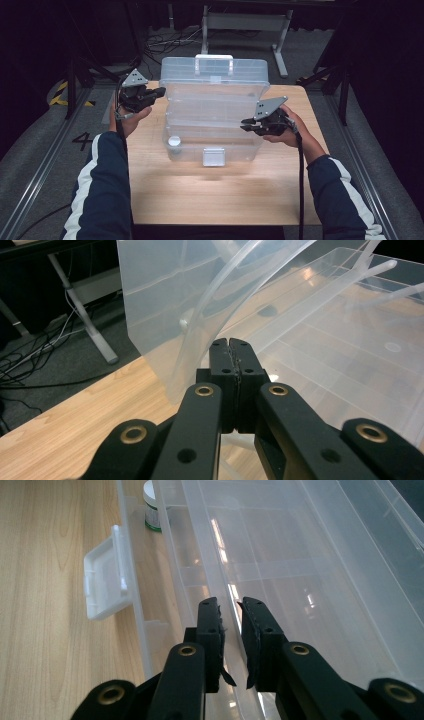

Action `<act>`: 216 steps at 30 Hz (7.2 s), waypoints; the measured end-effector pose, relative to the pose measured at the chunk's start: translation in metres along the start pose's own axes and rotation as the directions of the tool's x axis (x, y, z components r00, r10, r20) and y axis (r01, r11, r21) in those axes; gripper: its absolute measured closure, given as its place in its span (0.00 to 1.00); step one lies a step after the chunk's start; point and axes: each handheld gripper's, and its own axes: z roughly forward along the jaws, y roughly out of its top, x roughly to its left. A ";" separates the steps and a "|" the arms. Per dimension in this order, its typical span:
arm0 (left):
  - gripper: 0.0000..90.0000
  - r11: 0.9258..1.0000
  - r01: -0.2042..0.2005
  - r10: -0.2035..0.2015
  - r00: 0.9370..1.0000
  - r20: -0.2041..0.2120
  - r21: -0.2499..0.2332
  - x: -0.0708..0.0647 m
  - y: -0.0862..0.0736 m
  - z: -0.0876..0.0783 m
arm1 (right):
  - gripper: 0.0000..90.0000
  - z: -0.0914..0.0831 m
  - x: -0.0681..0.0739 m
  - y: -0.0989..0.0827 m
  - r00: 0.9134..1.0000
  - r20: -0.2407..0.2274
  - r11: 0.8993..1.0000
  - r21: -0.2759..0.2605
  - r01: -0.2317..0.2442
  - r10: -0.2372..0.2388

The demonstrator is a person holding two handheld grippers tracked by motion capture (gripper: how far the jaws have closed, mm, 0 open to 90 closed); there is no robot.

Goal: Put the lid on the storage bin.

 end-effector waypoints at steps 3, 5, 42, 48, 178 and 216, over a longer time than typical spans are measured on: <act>1.00 1.000 -0.005 0.005 1.000 0.001 0.003 -0.001 -0.001 -0.001 | 0.88 -0.003 -0.001 -0.003 1.000 -0.001 1.000 -0.006 -0.008 0.008; 1.00 1.000 -0.015 0.015 1.000 -0.003 0.007 -0.002 -0.001 -0.002 | 0.87 -0.004 -0.001 -0.005 1.000 0.002 1.000 -0.010 -0.015 0.015; 1.00 1.000 -0.020 0.020 0.999 0.041 -0.001 -0.009 -0.019 -0.015 | 0.83 -0.046 0.005 -0.058 0.989 0.069 0.988 -0.095 -0.121 0.128; 1.00 1.000 -0.016 0.017 0.999 0.048 -0.006 -0.011 -0.024 -0.016 | 0.81 -0.044 0.005 -0.075 0.983 0.068 0.983 -0.081 -0.166 0.171; 0.87 0.943 -0.118 0.109 0.993 0.045 0.310 -0.040 -0.117 -0.026 | 0.53 -0.023 0.023 -0.116 0.941 0.147 0.952 0.000 -0.307 0.304; 0.27 0.916 -0.071 0.044 0.996 0.079 0.396 -0.061 -0.186 -0.039 | 0.35 -0.035 0.047 -0.189 0.865 0.204 0.880 0.028 -0.473 0.458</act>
